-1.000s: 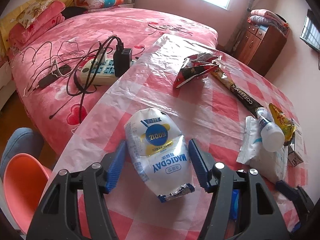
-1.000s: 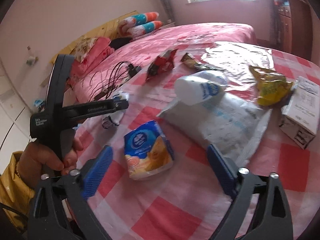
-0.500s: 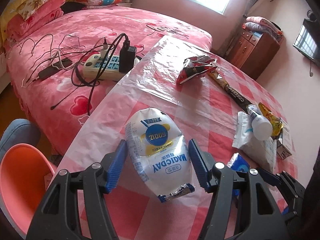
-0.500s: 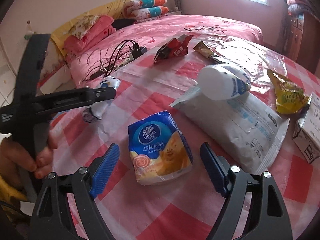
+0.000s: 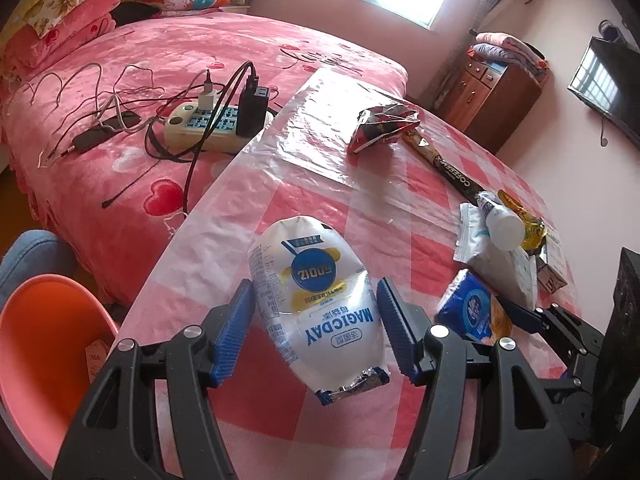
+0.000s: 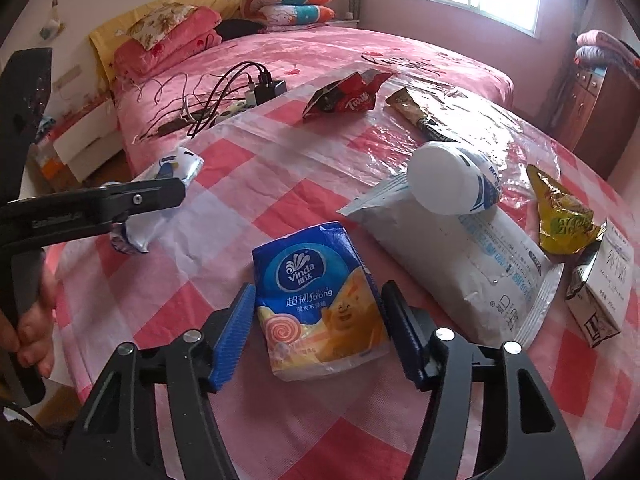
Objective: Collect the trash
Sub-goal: 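Grasp the blue Vinda tissue pack with the right gripper while left holds the bag, then carry both items over the orange bucket and open both grippers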
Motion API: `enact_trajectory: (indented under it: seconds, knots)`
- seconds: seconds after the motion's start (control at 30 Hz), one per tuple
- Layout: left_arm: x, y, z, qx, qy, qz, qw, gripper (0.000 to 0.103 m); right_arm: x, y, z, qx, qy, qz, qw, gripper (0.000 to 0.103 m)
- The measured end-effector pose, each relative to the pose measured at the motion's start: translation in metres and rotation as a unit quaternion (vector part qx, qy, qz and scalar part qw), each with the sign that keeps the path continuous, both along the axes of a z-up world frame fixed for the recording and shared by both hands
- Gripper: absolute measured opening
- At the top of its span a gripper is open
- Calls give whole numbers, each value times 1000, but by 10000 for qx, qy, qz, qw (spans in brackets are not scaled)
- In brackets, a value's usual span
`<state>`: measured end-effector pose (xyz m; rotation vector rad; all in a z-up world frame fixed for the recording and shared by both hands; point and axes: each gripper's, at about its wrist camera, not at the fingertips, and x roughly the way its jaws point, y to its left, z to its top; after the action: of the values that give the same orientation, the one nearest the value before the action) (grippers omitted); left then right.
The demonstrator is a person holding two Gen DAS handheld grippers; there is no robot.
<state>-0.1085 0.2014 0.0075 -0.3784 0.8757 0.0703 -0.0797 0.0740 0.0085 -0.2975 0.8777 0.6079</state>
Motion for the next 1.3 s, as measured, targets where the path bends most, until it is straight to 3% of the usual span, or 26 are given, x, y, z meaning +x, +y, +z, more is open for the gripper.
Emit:
enact_trajectory:
  seconds: [0.4, 0.63, 0.9, 1.3]
  knots:
    - [-17, -1, -2, -252, -80, -294, 9992, 63, -5, 3, 2, -14, -126, 84, 9999, 40]
    - [-28, 5, -1, -428, -183, -405, 9981, 63, -6, -3, 5, 199, -116, 42, 9997, 38]
    - [-41, 13, 3, -581, -345, -528, 9963, 63, -9, -6, 7, 597, 248, -134, 9978, 36]
    - [-71, 45, 11, -598, -548, -320, 9962, 63, -25, 44, 42, 1299, 677, 389, 9884, 36]
